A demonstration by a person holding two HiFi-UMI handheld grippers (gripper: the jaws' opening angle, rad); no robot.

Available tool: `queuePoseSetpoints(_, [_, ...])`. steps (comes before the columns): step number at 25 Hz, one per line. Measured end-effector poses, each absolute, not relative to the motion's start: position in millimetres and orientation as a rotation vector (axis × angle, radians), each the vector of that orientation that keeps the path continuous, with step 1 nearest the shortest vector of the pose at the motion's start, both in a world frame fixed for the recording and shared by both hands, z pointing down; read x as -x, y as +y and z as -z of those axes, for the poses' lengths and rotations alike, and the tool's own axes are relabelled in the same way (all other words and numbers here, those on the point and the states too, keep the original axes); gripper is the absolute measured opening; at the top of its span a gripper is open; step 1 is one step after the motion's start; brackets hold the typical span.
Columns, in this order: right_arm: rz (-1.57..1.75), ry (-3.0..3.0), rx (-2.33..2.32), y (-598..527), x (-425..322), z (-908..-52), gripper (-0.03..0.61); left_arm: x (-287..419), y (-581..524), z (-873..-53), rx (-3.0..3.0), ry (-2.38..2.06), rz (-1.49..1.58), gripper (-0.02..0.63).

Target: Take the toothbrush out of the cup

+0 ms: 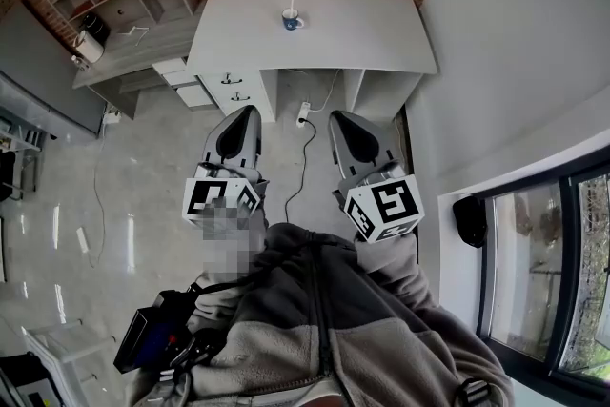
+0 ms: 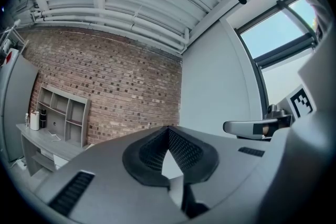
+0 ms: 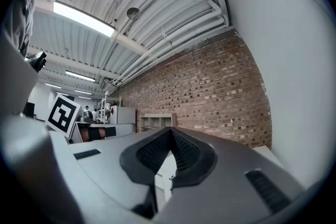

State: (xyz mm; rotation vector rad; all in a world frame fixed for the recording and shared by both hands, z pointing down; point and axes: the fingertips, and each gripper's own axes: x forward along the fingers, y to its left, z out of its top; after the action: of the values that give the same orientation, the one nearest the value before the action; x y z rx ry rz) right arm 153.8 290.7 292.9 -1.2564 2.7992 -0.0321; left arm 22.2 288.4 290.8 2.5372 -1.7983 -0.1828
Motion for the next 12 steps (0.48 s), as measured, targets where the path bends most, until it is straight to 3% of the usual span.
queuePoseSetpoints(12, [0.060,2.857,1.228,288.0,-148.8,-303.2,0.000,-18.0,285.5,-299.0,-2.500,-1.825,0.151,0.005])
